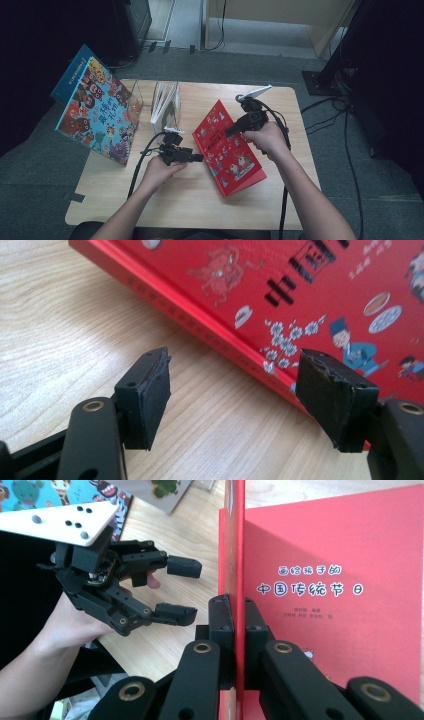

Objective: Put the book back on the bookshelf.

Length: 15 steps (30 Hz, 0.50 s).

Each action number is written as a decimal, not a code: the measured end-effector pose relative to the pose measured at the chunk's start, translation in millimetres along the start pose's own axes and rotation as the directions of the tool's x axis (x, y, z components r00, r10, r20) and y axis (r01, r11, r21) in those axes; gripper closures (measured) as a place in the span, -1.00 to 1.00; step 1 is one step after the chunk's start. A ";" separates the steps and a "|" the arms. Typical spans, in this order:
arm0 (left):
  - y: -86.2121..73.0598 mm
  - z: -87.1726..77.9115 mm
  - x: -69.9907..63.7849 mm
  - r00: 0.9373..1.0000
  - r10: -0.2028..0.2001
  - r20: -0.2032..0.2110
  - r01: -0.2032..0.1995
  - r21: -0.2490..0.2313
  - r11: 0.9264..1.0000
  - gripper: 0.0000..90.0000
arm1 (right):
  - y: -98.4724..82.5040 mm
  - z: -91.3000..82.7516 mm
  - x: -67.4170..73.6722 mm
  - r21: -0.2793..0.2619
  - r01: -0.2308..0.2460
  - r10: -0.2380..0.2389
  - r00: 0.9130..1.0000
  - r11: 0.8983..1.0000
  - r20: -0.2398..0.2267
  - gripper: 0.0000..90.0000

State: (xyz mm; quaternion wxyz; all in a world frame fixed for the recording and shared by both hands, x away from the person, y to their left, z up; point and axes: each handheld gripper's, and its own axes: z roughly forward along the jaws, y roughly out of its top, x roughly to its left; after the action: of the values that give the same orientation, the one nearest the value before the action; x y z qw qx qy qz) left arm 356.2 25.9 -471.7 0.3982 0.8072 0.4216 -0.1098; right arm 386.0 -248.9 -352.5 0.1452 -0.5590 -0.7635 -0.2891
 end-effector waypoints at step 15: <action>15.3 2.7 -11.9 0.998 0.022 0.054 -0.022 -0.006 1.000 -0.34 | 0.6 -20.9 10.1 -0.061 0.072 -0.075 0.996 0.996 -0.048 0.97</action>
State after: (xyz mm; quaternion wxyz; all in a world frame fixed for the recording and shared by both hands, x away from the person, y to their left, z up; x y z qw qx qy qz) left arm 361.0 11.9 -459.0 0.4130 0.8074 0.4020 -0.1260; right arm 381.1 -253.6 -330.3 0.1371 -0.5270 -0.7708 -0.3306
